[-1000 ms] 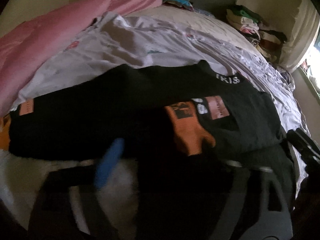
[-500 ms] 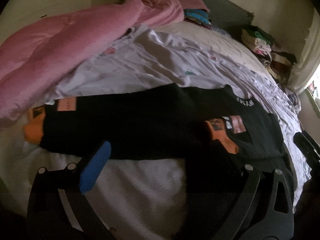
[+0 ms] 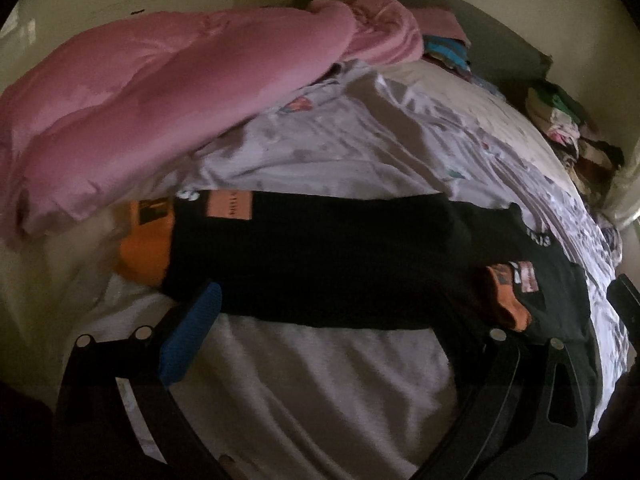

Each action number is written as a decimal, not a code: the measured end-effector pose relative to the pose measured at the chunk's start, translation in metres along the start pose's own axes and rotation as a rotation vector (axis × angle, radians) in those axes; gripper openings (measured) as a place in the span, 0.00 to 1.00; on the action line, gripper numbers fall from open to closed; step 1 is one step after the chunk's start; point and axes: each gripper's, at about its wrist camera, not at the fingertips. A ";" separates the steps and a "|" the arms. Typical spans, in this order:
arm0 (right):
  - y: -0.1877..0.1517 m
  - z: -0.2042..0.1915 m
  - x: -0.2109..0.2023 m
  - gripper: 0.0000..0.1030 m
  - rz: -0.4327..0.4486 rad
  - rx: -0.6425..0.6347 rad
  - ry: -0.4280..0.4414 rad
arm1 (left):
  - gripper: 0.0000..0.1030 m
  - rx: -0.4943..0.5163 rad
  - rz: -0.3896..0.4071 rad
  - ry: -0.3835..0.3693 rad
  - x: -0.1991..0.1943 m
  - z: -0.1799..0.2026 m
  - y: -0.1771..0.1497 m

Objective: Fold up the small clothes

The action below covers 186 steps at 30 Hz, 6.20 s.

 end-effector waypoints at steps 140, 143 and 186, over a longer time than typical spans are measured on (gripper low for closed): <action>-0.085 0.173 0.011 0.53 -0.183 0.373 -0.086 | 0.84 0.262 0.083 -0.259 -0.025 0.177 -0.002; -0.083 0.165 0.020 0.20 -0.178 0.341 -0.058 | 0.85 0.221 0.074 -0.255 -0.019 0.164 0.005; -0.053 0.201 -0.041 0.28 -0.037 0.146 -0.298 | 0.87 0.432 -0.030 -0.256 0.026 0.251 -0.026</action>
Point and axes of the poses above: each gripper's, at about its wrist camera, not at the fingertips, and x roughly the way its jaws point, z to its right, y to its top, and after that the axes turned 14 degrees about y, right-handed
